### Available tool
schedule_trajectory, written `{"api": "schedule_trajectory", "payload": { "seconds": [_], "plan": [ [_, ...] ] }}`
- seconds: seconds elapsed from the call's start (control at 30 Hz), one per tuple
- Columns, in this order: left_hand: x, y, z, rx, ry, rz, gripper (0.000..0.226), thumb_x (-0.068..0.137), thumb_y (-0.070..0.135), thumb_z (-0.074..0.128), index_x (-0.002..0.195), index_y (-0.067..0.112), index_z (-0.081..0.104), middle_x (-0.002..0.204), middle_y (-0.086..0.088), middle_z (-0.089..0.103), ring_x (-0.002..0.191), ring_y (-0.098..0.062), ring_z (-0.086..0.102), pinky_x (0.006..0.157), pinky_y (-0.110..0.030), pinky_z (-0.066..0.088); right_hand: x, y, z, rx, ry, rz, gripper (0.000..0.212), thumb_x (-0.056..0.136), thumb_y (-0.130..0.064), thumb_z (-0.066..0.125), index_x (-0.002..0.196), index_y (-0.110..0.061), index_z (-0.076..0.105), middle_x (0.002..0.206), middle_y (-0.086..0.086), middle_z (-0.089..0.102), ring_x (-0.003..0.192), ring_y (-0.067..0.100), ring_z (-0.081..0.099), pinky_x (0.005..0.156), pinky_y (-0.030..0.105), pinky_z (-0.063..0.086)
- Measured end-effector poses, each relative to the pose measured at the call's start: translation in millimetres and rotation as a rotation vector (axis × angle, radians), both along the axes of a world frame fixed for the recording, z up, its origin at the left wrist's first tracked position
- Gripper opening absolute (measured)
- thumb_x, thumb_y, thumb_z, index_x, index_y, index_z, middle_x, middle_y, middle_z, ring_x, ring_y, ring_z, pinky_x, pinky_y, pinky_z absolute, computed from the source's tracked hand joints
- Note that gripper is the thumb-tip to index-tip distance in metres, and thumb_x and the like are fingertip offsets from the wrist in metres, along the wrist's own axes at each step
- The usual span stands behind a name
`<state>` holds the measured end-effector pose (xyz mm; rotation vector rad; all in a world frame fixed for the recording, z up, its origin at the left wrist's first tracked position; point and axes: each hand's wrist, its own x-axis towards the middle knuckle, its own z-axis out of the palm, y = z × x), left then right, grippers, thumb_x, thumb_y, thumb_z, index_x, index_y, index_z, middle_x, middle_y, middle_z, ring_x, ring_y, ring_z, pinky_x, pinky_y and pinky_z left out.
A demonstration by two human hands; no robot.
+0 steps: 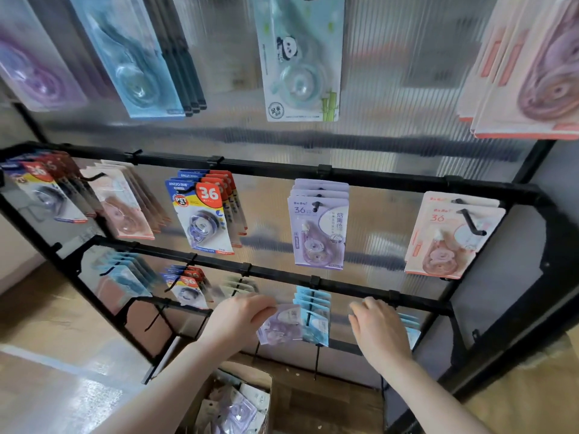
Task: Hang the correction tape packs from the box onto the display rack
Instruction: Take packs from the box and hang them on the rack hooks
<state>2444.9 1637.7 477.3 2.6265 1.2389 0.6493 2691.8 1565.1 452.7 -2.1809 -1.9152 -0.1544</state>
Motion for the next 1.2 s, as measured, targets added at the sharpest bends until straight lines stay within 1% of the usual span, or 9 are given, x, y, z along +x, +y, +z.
{"api": "schedule_trajectory", "payload": {
  "seconds": [0.13, 0.2, 0.3, 0.4, 0.53, 0.67, 0.73, 1.0, 1.2],
  "plan": [
    [-24.5, 0.1, 3.9, 0.005, -0.013, -0.003, 0.046, 0.086, 0.049, 0.032, 0.093, 0.021, 0.068, 0.086, 0.006, 0.068, 0.074, -0.015, 0.063, 0.056, -0.019, 0.042, -28.6, 5.3, 8.7, -0.078, 0.010, 0.016, 0.021, 0.065, -0.020, 0.083, 0.082, -0.016, 0.072, 0.075, 0.002, 0.066, 0.067, 0.022, 0.063, 0.057, 0.034, 0.052],
    [-40.5, -0.5, 6.3, 0.017, -0.017, -0.003, 0.044, 0.087, 0.047, 0.034, 0.091, 0.020, 0.069, 0.085, 0.007, 0.068, 0.073, -0.013, 0.063, 0.056, -0.014, 0.037, -45.9, 8.8, 9.4, -0.084, 0.005, 0.022, 0.023, 0.062, -0.022, 0.085, 0.080, -0.017, 0.072, 0.074, 0.001, 0.065, 0.066, 0.021, 0.063, 0.055, 0.033, 0.052],
    [-71.4, 1.0, 9.3, 0.032, -0.024, 0.021, 0.032, 0.087, 0.040, 0.043, 0.087, 0.021, 0.068, 0.080, 0.008, 0.067, 0.068, -0.012, 0.061, 0.052, -0.017, 0.038, -78.9, 12.0, 10.5, -0.091, -0.012, 0.042, 0.029, 0.057, -0.025, 0.088, 0.080, -0.018, 0.071, 0.074, 0.001, 0.066, 0.065, 0.019, 0.063, 0.052, 0.029, 0.051],
    [-110.6, 5.9, 9.4, 0.032, -0.034, 0.033, 0.028, 0.085, 0.040, 0.044, 0.081, 0.023, 0.066, 0.073, 0.010, 0.065, 0.061, -0.010, 0.058, 0.046, -0.009, 0.027, -122.1, 17.0, 15.7, -0.124, -0.006, 0.073, 0.014, 0.080, -0.024, 0.071, 0.092, -0.017, 0.069, 0.086, 0.003, 0.066, 0.078, 0.022, 0.064, 0.062, 0.033, 0.053],
    [-177.5, 18.7, -1.5, -0.020, -0.051, 0.030, 0.039, 0.084, 0.047, 0.037, 0.084, 0.022, 0.067, 0.077, 0.007, 0.067, 0.066, -0.014, 0.060, 0.051, -0.022, 0.041, -192.3, 29.8, 15.7, -0.083, -0.024, 0.064, 0.010, 0.073, -0.019, 0.076, 0.082, -0.016, 0.071, 0.075, 0.002, 0.065, 0.069, 0.022, 0.063, 0.056, 0.032, 0.050],
    [-248.9, 39.5, -10.1, -0.052, -0.035, 0.010, 0.038, 0.085, 0.046, 0.041, 0.089, 0.020, 0.068, 0.084, 0.004, 0.068, 0.072, -0.019, 0.062, 0.056, -0.026, 0.044, -262.9, 47.4, 8.4, -0.080, 0.018, 0.069, 0.024, 0.095, -0.019, 0.047, 0.110, -0.013, 0.064, 0.105, 0.008, 0.063, 0.099, 0.028, 0.057, 0.079, 0.035, 0.045],
    [-280.2, 50.7, -12.1, -0.055, -0.015, 0.007, 0.035, 0.086, 0.043, 0.043, 0.092, 0.020, 0.068, 0.088, 0.004, 0.069, 0.076, -0.019, 0.063, 0.059, -0.025, 0.043, -294.9, 55.7, 7.7, -0.067, 0.017, 0.065, 0.028, 0.098, -0.021, 0.039, 0.115, -0.014, 0.061, 0.113, 0.007, 0.061, 0.106, 0.026, 0.054, 0.085, 0.035, 0.042],
    [-345.6, 74.8, -14.3, -0.079, -0.018, 0.002, 0.029, 0.085, 0.034, 0.047, 0.091, 0.018, 0.071, 0.088, 0.001, 0.070, 0.076, -0.020, 0.064, 0.062, -0.027, 0.046, -359.5, 74.4, -0.5, -0.116, 0.068, 0.027, 0.032, 0.100, -0.027, 0.037, 0.125, -0.018, 0.054, 0.122, 0.002, 0.056, 0.114, 0.021, 0.050, 0.092, 0.032, 0.042],
    [-364.9, 78.2, -31.2, -0.102, 0.021, 0.023, 0.022, 0.084, 0.030, 0.054, 0.086, 0.017, 0.072, 0.076, 0.003, 0.067, 0.066, -0.018, 0.062, 0.054, -0.018, 0.036, -368.0, 87.1, -20.8, -0.088, 0.118, 0.055, 0.029, 0.098, -0.026, 0.044, 0.122, -0.016, 0.058, 0.117, 0.004, 0.060, 0.109, 0.021, 0.054, 0.089, 0.031, 0.043]
  ]
}}
